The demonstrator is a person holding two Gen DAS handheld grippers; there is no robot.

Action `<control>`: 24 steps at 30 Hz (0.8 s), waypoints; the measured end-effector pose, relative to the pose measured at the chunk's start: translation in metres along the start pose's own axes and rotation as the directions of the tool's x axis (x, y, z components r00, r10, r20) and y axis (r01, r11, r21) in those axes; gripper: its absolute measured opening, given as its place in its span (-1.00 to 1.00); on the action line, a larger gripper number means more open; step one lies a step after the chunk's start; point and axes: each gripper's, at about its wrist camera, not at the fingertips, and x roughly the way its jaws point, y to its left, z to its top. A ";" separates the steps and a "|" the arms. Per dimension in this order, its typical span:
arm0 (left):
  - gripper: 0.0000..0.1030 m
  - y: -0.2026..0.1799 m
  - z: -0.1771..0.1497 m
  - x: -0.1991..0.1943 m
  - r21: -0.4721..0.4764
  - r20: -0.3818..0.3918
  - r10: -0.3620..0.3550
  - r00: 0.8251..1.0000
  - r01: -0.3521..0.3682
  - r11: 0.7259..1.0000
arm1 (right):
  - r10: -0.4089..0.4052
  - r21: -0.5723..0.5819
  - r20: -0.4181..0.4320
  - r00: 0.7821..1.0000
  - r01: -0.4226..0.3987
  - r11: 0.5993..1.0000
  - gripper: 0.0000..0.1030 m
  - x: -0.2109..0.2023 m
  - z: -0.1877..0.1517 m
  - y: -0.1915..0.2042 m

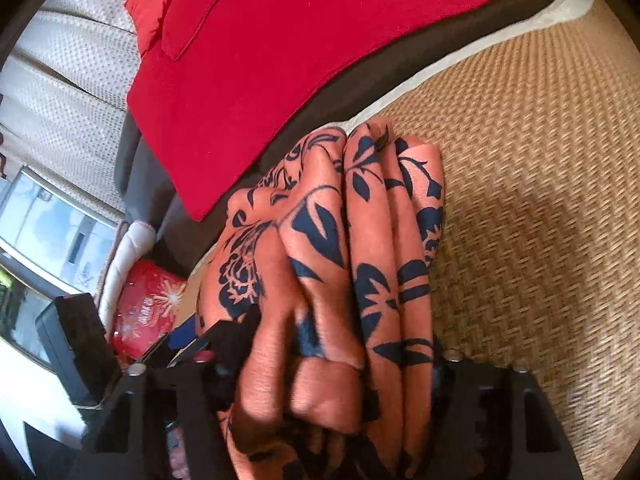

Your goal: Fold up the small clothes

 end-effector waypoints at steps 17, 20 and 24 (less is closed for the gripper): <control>0.44 0.021 -0.006 -0.019 0.006 0.019 0.049 0.999 -0.049 0.999 | 0.011 -0.033 0.008 1.000 -0.010 0.999 0.18 0.042 -0.011 0.046; 0.42 0.023 -0.006 -0.021 0.005 0.019 0.062 0.998 -0.062 0.998 | 0.018 -0.048 0.007 1.000 -0.017 0.999 0.17 0.047 -0.015 0.054; 0.44 0.030 -0.009 -0.024 -0.011 0.000 0.068 0.998 -0.068 0.998 | 0.012 -0.037 -0.011 1.000 -0.013 0.999 0.16 0.056 -0.020 0.058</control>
